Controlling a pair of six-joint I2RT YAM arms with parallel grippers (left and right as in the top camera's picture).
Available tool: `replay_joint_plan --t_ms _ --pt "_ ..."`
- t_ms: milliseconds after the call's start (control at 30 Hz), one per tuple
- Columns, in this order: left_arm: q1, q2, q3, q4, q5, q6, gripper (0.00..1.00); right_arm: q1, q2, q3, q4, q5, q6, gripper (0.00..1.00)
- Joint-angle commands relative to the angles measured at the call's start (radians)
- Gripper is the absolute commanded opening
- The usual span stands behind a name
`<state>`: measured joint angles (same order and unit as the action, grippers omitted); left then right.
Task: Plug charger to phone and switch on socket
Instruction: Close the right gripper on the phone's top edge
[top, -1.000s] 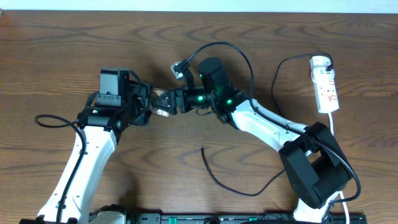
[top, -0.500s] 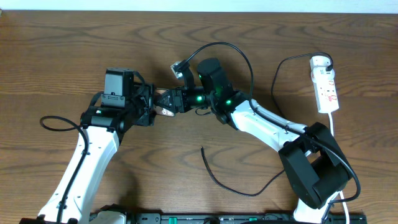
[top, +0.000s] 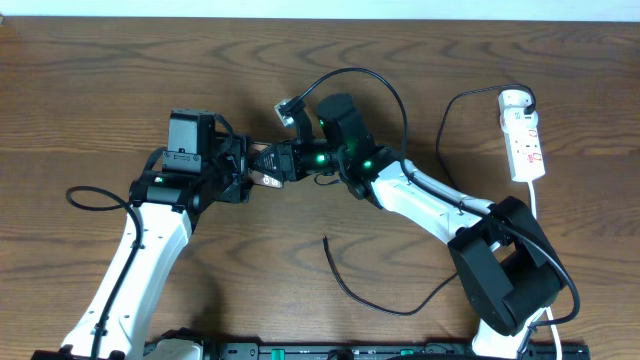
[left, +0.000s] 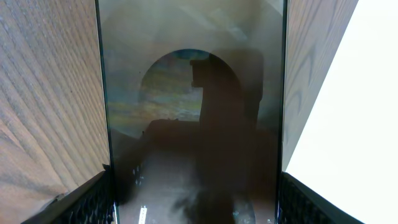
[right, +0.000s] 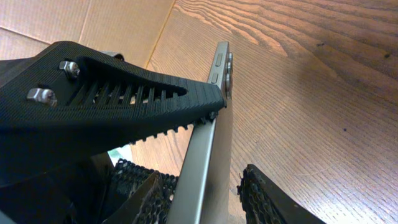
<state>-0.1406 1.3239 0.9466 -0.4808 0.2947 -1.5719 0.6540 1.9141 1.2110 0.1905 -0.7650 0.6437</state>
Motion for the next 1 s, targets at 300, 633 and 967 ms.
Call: replay_joint_plan --t_ms 300,633,967 --pt "-0.003 -0.013 0.032 0.003 0.03 0.0 0.07 0.01 -0.003 0.014 -0.027 0.03 -0.005 0.16" --pt "-0.003 -0.013 0.032 0.003 0.03 0.008 0.57 0.008 -0.003 0.014 -0.026 0.03 -0.005 0.01" --pt "-0.003 -0.015 0.032 0.003 0.047 0.057 0.92 -0.026 -0.003 0.014 -0.023 0.058 -0.01 0.01"
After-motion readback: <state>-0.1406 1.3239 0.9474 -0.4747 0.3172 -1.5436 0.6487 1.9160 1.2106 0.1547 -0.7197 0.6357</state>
